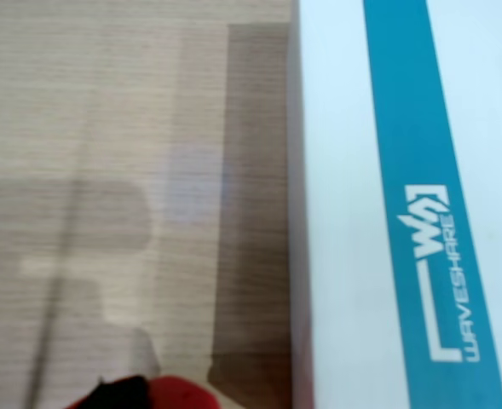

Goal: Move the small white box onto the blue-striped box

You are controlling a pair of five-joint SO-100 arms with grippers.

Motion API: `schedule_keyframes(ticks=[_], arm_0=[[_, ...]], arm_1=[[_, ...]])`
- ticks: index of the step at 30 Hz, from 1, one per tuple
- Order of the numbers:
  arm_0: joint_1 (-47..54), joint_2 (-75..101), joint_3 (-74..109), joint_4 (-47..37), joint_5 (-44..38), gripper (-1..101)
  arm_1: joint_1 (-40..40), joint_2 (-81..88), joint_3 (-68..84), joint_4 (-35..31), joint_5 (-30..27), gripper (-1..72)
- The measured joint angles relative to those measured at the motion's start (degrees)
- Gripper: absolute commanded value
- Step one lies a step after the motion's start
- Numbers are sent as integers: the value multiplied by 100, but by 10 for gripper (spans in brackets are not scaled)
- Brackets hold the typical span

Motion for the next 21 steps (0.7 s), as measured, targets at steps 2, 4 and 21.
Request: schedule_keyframes(ticks=[2,4,21], arm_0=[[0,0,0,0,0,-1],[0,0,0,0,0,-1],[0,0,0,0,0,-1]], arm_1=[[26,-167,0,-62,0,486],[-35,-457,105,-360,-9,486],[264,-2909,-1802,580,896,204]])
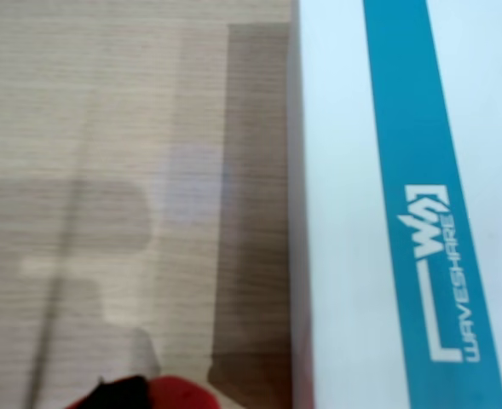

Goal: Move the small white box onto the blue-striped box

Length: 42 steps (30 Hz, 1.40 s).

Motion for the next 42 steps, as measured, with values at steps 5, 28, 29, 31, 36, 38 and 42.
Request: schedule_keyframes(ticks=[5,28,29,31,36,38,42], arm_0=[[0,0,0,0,0,-1],[0,0,0,0,0,-1],[0,0,0,0,0,-1],[0,0,0,0,0,-1],[0,0,0,0,0,-1],[0,0,0,0,-9,-1],[18,0,0,0,-9,9]], arm_1=[[-26,158,-246,580,246,131],[2610,132,-2312,1626,158,173],[2584,123,-2101,1521,264,180],[2584,123,-1740,1406,378,229],[2689,255,-1266,1107,949,289],[2698,264,-1160,984,1081,301],[2698,378,-729,598,1318,390]])
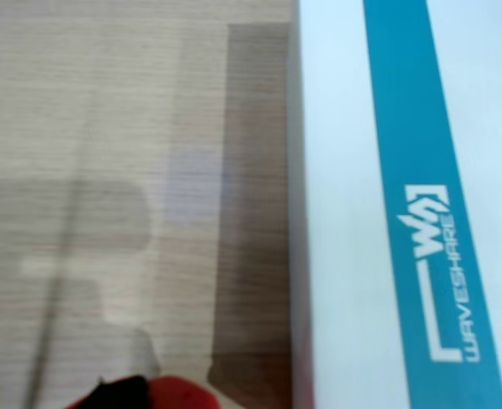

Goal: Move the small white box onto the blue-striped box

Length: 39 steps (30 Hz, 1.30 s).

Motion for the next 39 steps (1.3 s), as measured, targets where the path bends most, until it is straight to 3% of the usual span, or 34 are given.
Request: schedule_keyframes(ticks=[1,2,10,16,21,26,29,31,35,39], arm_0=[[35,0,0,0,0,153],[70,0,0,0,0,197],[-352,0,-255,0,589,194],[-35,0,-1591,-229,-703,214],[844,105,-2118,-1345,-2408,217],[1204,-53,-1960,-2874,-2707,228],[1327,-1512,-2443,-3340,-2707,275],[1327,-3059,-3604,-2944,-2707,307],[2065,-6214,-6768,-861,-2707,349],[2918,-7989,-8851,272,-2892,394]], arm_1=[[0,9,18,-26,62,401],[9,9,26,-53,123,413],[896,483,-765,659,404,418],[1854,1406,-1283,1248,439,418],[2505,2733,-545,1371,439,424],[3032,3894,448,1573,378,425],[3190,4236,747,1661,369,427],[3146,4324,870,1670,369,428],[3138,4315,1072,1670,510,430],[3129,4395,1301,1670,510,431]])
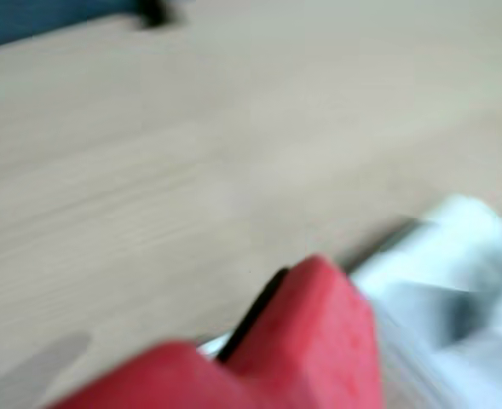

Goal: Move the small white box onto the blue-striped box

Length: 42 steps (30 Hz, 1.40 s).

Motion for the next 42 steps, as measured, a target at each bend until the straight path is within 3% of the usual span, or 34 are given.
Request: schedule_keyframes(ticks=[6,8,17,32,34,38,42], arm_0=[[976,-2795,-3234,1925,-281,435],[1222,-3270,-3823,2197,-475,439],[1934,-4667,-5291,2312,-800,441],[2145,-6627,-6697,2303,-1046,438],[2162,-6636,-6732,2320,-1046,380],[2188,-6627,-6855,2329,-1046,149],[2241,-6618,-6899,2329,-1046,130]], arm_1=[[176,589,747,-35,0,433],[492,791,984,-62,-79,437],[571,1134,1415,-123,-158,444],[571,2030,2250,0,-158,458],[571,2030,2259,0,-158,458],[571,2030,2259,0,-158,458],[571,2030,2259,0,-158,458]])
